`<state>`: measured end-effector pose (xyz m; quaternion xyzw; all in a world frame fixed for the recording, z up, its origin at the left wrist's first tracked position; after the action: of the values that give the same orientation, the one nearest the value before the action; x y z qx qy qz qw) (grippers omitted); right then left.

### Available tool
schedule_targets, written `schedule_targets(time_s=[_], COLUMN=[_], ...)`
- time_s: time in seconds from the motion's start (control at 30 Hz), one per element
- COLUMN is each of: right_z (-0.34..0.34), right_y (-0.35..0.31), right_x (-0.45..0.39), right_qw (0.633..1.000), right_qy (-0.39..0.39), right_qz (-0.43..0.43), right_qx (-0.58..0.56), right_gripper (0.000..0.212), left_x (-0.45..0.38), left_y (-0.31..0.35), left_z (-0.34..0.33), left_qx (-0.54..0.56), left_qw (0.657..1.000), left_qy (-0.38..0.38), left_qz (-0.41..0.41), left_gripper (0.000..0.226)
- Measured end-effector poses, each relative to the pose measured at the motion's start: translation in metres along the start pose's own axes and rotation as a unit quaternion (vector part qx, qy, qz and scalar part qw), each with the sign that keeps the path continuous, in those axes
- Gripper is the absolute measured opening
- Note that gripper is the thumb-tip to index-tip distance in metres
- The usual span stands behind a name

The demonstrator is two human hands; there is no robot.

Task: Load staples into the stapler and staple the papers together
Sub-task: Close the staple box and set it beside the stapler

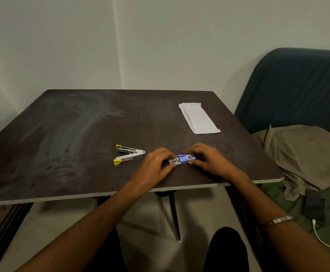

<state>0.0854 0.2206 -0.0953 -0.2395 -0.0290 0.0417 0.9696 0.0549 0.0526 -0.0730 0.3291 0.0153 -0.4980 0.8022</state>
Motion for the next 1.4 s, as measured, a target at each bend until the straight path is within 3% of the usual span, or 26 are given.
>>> schedule_targets(time_s=[0.67, 1.4], right_z=[0.002, 0.0], right_y=[-0.003, -0.002], right_x=[0.003, 0.002], right_qw=[1.0, 1.0], right_qy=[0.008, 0.02], right_qz=[0.005, 0.006], right_qx=[-0.004, 0.004], right_gripper=[0.036, 0.037], left_x=[-0.003, -0.011], left_y=[0.003, 0.009], left_z=[-0.009, -0.008], left_qx=[-0.033, 0.006], left_qw=[0.999, 1.0], left_qy=[-0.022, -0.009], left_qz=[-0.012, -0.018], left_gripper=[0.025, 0.013])
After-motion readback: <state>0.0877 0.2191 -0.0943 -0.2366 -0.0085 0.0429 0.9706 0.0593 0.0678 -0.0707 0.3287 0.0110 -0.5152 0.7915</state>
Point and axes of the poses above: each hand's wrist, its own x-axis away from the middle knuckle, its own z-axis out of the back of the hand, y = z × x, the point moved 8 cm from there along -x, towards the middle knuckle, and after that the axes turned 10 degrees about -y, right-handed, at the moved point
